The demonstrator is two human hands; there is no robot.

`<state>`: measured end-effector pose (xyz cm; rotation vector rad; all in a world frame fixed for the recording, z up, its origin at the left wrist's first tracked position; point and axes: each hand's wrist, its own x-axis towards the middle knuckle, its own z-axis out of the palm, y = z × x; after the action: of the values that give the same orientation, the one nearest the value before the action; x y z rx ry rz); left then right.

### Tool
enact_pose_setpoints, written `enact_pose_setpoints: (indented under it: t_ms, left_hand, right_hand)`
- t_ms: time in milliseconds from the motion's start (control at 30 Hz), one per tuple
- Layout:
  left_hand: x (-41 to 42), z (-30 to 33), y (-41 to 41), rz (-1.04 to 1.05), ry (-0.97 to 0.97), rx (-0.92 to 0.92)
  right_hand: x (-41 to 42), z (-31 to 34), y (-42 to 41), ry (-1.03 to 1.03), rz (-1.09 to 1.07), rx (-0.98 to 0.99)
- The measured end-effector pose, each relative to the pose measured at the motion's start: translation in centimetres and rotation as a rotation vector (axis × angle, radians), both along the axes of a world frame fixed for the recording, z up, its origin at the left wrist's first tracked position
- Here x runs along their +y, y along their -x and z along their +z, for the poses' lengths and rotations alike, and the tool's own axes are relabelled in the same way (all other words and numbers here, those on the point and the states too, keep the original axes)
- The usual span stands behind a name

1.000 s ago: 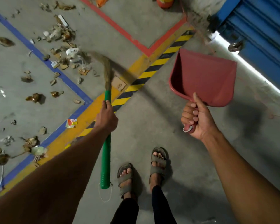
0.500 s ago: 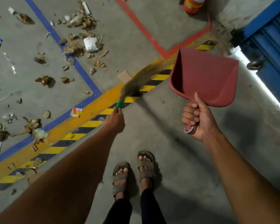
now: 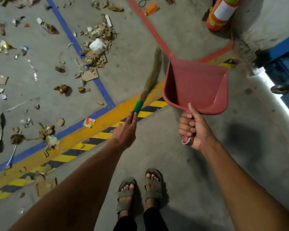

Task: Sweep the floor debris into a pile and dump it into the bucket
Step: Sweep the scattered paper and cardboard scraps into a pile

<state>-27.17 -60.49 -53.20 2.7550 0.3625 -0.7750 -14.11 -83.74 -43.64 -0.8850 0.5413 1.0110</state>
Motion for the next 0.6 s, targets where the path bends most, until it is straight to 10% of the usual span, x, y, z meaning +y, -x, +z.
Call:
enact_pose_setpoints:
  t_ms: [600]
  left_hand:
    - [10.8,1.4,-5.6,0.288,-0.126,-0.070]
  right_hand:
    - [3.6,-1.4,-2.6,-0.013,0.139,0.039]
